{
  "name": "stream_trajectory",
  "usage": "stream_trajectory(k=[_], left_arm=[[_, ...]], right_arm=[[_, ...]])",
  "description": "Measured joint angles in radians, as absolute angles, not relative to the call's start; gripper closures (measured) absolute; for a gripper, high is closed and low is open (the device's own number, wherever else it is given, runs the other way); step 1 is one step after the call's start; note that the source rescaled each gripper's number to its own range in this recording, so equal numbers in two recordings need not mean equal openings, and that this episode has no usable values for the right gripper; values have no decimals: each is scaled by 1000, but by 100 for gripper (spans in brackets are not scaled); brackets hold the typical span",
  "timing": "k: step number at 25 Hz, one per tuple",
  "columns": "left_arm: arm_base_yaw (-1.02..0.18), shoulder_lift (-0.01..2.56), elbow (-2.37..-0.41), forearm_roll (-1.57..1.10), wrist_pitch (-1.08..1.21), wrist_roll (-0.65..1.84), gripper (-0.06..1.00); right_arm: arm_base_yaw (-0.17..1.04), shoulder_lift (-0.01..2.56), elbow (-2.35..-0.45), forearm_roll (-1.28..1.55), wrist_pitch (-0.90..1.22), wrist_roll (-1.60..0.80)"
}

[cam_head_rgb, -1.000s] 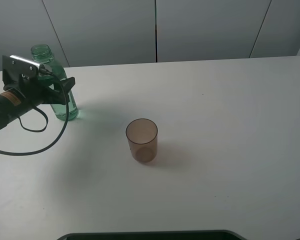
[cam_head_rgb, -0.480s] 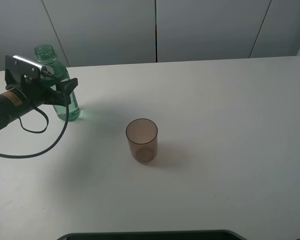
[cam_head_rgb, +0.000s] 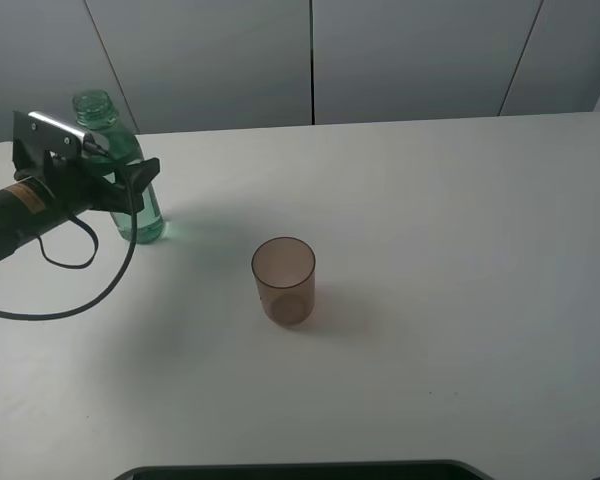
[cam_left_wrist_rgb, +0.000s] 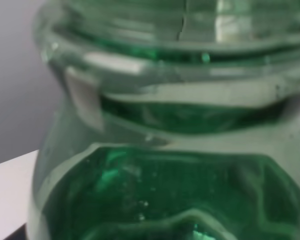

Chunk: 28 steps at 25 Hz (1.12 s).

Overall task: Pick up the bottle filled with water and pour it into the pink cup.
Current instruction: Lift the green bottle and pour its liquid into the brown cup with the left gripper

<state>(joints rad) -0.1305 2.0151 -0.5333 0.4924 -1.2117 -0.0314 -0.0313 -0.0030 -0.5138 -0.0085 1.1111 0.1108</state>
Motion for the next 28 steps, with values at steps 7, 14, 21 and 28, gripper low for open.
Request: stream_trajectory(k=[7,14,21,28], left_arm=[[-131,2009,-593,591,-1153,-160,92],[-131,2007,-753,842,-1139,-302,92],[-135,2007,-896,995,-1139,-406,92],[-246,2005,-1003,1080,-1057,-409,92]], right_arm=[[-31,-3,-514,-9,1111,111],[-31,-3,-514,-9,1111,111],[-31,-3,-514,-9,1111,111],[-31,-3,-514,-9,1111,111]])
